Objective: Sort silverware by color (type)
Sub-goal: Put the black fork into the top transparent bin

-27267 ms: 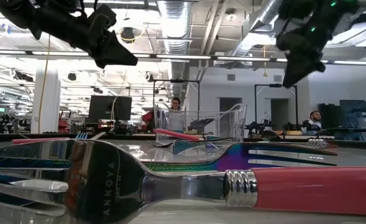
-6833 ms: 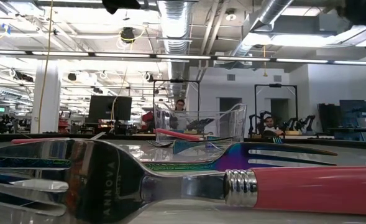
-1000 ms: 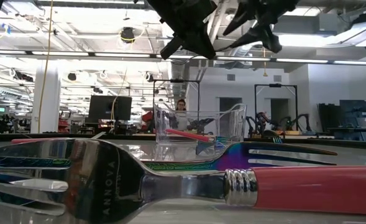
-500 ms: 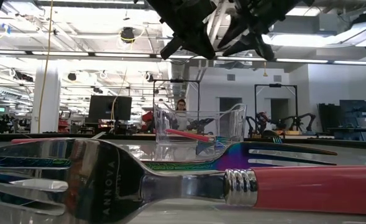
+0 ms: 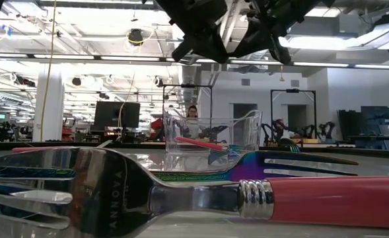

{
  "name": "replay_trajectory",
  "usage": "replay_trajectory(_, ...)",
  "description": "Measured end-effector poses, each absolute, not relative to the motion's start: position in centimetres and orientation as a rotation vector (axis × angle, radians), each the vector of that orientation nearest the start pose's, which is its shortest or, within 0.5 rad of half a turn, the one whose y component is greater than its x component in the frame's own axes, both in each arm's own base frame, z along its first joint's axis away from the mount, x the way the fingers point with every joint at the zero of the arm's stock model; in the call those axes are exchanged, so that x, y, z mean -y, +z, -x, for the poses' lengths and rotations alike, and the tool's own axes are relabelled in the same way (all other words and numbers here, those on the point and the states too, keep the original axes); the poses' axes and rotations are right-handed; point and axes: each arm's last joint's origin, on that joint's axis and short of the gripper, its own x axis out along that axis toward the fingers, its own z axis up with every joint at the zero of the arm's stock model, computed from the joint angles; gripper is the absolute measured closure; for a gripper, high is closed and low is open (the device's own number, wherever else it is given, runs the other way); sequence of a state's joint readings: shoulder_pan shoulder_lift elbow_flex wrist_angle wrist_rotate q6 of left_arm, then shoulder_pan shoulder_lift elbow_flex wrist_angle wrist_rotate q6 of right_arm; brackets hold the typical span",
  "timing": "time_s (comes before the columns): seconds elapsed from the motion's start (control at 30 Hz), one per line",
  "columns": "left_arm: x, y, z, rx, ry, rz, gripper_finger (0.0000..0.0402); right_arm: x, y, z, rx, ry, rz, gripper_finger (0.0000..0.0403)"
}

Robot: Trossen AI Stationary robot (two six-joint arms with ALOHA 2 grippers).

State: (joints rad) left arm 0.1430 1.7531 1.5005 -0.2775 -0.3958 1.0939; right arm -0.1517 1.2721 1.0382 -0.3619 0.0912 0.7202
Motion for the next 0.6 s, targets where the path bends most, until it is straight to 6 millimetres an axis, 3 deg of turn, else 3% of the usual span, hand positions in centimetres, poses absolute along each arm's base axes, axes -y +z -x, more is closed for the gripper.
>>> replay_trajectory(0.13, -6.8, 32.1, -38.8, -0.794, 0.290, -1.033, 0.0288, 4.6, 30.7, -26.5, -0.478, -0.461, -0.686, 0.0380)
replay_trajectory(0.27, -6.9, 34.1, -36.2, -0.799, 0.360, -0.849, 0.0250, 4.8, 31.7, -24.9, -0.457, -0.523, -0.648, 0.0380)
replay_trajectory(0.47, -8.4, 38.9, -31.1, -0.522, 0.320, -0.171, 0.0232, 5.5, 32.1, -23.0, -0.387, -0.604, -0.633, 0.0380)
replay_trajectory(0.6, -9.9, 40.7, -30.0, -0.305, 0.345, 0.364, 0.0238, 5.7, 31.8, -23.2, -0.250, -0.594, -0.582, 0.0380)
